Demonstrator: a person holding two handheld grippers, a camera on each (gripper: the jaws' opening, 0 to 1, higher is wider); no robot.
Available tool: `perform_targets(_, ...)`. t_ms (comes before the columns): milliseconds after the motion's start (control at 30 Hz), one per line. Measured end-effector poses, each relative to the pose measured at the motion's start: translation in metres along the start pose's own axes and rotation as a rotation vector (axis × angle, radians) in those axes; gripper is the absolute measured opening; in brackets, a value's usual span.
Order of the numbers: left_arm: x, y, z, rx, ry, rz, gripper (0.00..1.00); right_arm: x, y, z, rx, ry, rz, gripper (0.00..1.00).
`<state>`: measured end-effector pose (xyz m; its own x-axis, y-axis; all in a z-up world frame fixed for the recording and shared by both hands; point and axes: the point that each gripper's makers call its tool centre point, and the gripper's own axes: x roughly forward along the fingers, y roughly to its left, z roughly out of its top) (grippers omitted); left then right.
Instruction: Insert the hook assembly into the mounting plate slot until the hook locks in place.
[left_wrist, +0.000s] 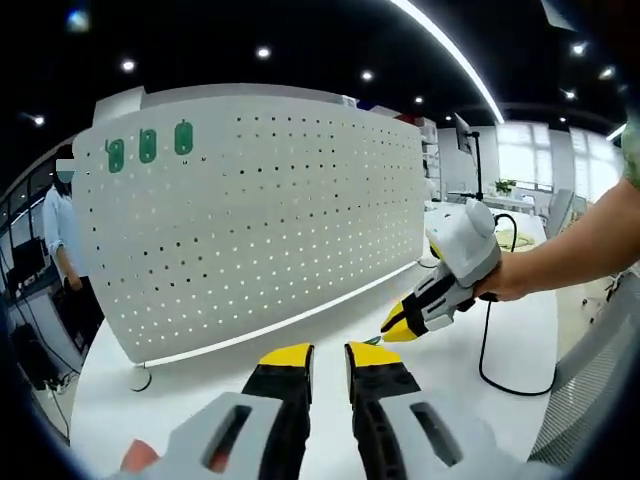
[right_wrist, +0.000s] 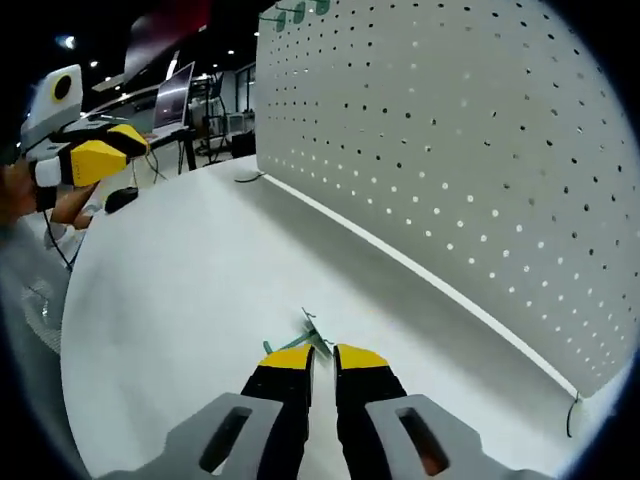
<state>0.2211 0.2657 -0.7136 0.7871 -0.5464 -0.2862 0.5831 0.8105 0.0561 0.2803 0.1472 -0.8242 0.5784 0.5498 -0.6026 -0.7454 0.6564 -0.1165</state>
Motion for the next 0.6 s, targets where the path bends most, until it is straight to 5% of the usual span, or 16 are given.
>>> perform_targets(367,-0.001,0.003,-0.001,-0.006,0.000,0.005,0.13,0.022,0.010,0.011,-0.166,0.069,0.052,0.06)
perform_targets(600,-0.002,0.005,-0.002,-0.015,-0.002,0.010,0.13,0.030,0.011,0.014,-0.190,0.087,0.078,0.03)
